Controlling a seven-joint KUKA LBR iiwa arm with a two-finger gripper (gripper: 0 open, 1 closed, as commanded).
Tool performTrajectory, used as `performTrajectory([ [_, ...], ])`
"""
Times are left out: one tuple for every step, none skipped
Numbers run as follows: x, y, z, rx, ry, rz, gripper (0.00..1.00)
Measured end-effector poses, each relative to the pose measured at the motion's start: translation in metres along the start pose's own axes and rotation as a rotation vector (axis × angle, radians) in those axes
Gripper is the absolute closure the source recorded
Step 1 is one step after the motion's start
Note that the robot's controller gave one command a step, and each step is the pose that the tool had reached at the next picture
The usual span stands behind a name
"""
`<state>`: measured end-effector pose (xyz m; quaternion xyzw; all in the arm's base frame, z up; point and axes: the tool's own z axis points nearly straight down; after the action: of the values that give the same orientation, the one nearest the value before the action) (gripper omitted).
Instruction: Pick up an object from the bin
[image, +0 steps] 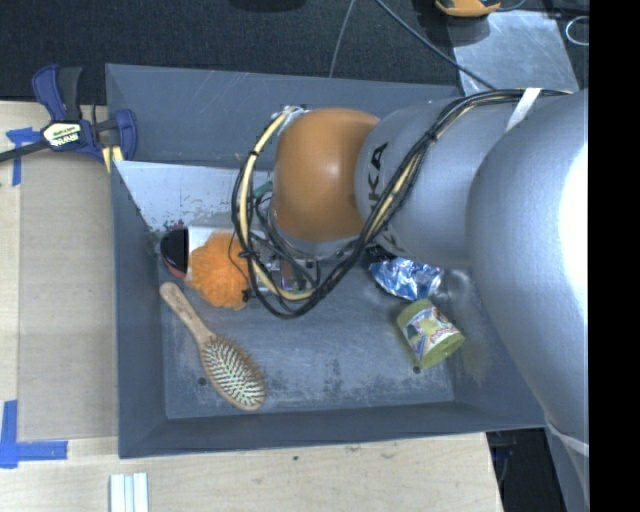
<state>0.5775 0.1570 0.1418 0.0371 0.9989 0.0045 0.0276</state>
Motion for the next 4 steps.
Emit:
performTrajectory([
  [-0.013,-0.005,0.015,-0.001,0.003,0.039,1.0],
  [-0.004,-0.009,0.04,0.002,0.031,0.118,1.0],
  [0.051,0.012,0.045,0.004,0.032,0.287,1.0],
  [0.073,0.041,-0.036,-0.003,0.026,0.101,1.0],
])
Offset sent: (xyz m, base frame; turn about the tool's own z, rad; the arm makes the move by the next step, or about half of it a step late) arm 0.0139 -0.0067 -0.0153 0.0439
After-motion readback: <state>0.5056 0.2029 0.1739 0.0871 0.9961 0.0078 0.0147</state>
